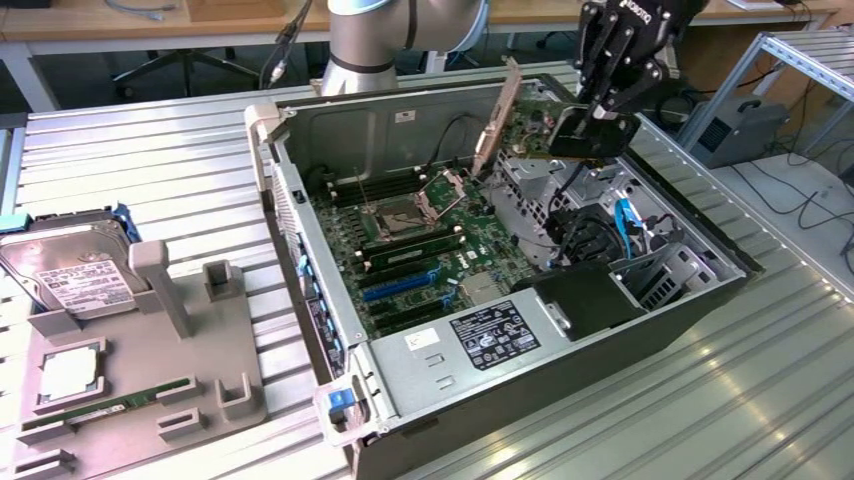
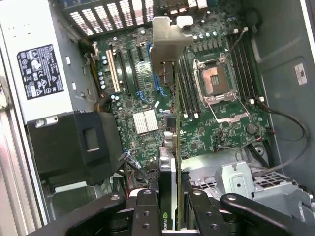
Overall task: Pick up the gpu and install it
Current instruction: 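Insert the gpu into the slot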
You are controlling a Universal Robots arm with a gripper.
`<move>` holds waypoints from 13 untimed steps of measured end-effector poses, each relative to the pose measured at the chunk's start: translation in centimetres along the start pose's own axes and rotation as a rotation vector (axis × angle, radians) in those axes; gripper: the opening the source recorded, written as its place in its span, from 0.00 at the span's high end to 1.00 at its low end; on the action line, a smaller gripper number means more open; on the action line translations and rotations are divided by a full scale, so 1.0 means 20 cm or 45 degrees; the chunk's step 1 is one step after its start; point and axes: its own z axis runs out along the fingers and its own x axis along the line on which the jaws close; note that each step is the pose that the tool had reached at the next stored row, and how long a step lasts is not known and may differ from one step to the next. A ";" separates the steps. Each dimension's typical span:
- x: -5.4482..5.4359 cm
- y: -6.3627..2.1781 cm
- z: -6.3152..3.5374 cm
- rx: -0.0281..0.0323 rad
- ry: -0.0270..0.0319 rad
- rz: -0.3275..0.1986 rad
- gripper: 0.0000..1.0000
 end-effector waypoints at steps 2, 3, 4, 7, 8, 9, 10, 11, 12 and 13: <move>0.00 0.000 0.001 0.0008 0.0049 -0.042 0.73; 0.00 0.001 0.000 0.0010 0.0057 -0.047 0.73; 0.00 0.003 0.000 0.0046 0.0057 -0.052 0.73; 0.00 0.009 0.011 0.0901 -0.0084 -0.079 0.73; 0.00 0.015 0.016 0.0987 -0.0101 -0.083 0.73; 0.00 0.021 0.023 0.1055 -0.0118 -0.093 0.73; 0.00 0.028 0.030 0.1078 -0.0126 -0.099 0.73; 0.00 0.035 0.035 0.1086 -0.0130 -0.105 0.73; 0.00 0.037 0.038 0.1089 -0.0128 -0.111 0.73; 0.00 0.037 0.040 0.1091 -0.0125 -0.120 0.73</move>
